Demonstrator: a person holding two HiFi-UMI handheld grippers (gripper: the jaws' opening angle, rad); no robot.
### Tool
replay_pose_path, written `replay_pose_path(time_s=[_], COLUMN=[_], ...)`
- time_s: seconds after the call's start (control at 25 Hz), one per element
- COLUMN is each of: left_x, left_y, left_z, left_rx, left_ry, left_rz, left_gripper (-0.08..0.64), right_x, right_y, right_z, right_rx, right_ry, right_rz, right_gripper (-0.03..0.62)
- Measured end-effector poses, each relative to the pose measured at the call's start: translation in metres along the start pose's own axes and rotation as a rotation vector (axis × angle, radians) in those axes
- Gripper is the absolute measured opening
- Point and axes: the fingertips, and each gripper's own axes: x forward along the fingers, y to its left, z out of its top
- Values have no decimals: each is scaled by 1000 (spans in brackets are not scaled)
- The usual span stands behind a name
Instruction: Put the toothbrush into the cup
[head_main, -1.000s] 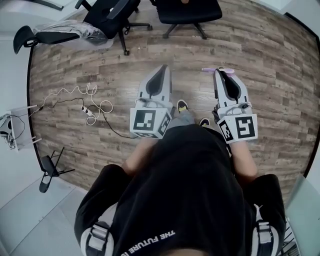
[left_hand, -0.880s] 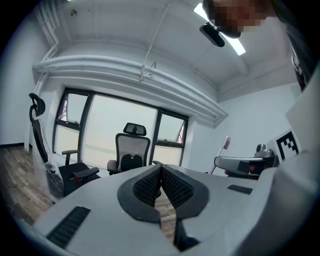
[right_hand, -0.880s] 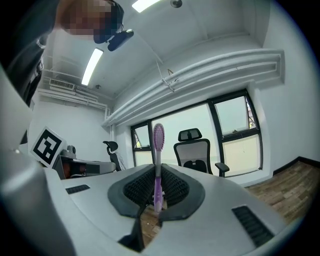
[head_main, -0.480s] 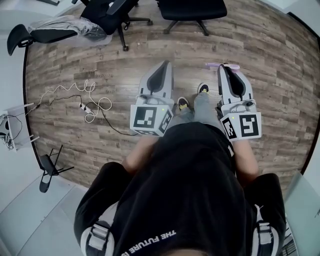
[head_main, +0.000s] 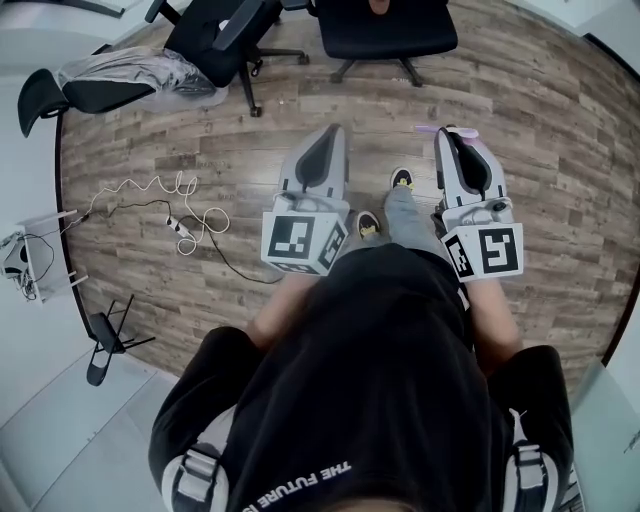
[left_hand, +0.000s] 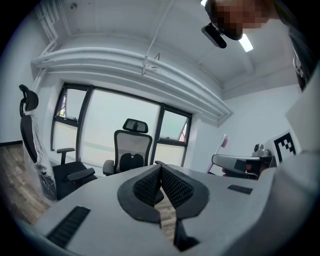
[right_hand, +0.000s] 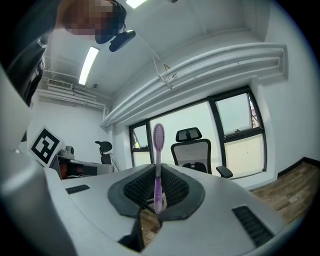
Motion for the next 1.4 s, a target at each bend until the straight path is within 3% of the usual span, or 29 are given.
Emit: replay_pose_path(time_s=[0.44,0.96,1.4], left_x=[100,137,205], left_y=[-10,-3,57], left_z=[27,38,46], left_rx=[60,64,32], left_ry=[1,5,19], left_rz=[40,67,29], left_gripper=[20,21,21], right_x=[52,90,180], right_y=[-96,-119,-133], right_z=[11,16,10], right_rx=[30,52,32], right_ry=[-33,-36,1], right_rz=[24,60,40], right_gripper=[49,49,48])
